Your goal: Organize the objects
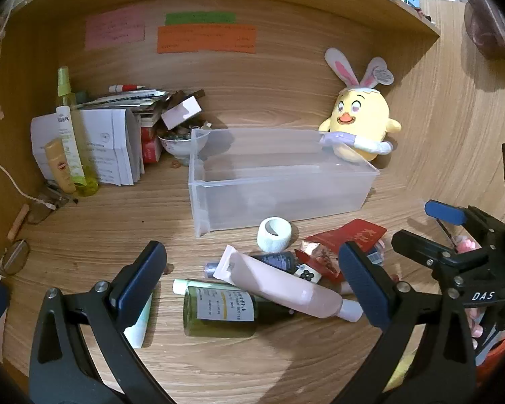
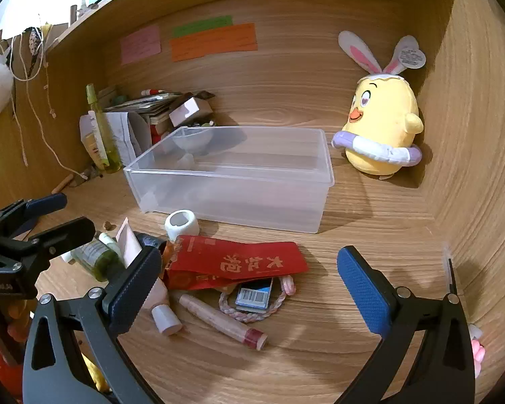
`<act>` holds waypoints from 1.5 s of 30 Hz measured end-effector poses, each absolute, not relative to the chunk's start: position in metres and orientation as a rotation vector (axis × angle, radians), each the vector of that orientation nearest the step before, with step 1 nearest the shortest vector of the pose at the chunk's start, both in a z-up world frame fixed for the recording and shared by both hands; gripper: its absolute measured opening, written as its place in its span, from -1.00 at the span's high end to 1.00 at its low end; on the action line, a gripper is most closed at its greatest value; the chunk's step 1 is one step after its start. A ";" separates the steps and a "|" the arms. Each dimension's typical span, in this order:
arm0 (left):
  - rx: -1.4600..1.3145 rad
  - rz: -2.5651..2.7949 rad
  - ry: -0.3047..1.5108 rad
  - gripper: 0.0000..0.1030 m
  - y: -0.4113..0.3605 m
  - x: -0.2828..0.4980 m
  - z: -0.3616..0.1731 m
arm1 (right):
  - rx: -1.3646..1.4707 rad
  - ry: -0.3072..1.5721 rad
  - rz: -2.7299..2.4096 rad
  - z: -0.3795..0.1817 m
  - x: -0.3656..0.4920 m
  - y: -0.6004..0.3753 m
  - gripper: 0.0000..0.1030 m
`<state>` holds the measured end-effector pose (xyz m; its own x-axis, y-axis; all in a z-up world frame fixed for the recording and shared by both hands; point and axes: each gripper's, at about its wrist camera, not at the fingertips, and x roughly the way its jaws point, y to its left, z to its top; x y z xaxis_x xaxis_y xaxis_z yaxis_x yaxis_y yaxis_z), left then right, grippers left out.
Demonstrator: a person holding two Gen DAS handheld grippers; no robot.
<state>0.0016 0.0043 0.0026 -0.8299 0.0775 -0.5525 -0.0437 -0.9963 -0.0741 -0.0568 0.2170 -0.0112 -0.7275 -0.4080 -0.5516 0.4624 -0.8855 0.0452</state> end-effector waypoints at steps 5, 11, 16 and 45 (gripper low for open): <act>-0.892 2.951 -0.081 -1.00 0.004 0.002 0.003 | 0.785 0.147 -2.549 -0.010 -0.055 0.214 -1.00; -0.894 2.954 -0.078 -1.00 0.005 0.003 0.002 | 0.790 0.156 -2.542 -0.010 -0.053 0.212 -1.00; -0.894 2.953 -0.077 -1.00 0.005 0.003 0.002 | 0.802 0.147 -2.537 -0.011 -0.055 0.212 -1.00; -0.911 2.952 -0.062 -1.00 0.005 0.002 0.000 | 0.826 0.133 -2.497 -0.013 -0.056 0.213 -1.00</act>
<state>0.0023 0.0055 -0.0001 -0.8250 0.0611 -0.5618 -0.0376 -0.9979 -0.0533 -0.0559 0.2130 -0.0131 -0.6895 -0.4317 -0.5815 0.4909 -0.8690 0.0631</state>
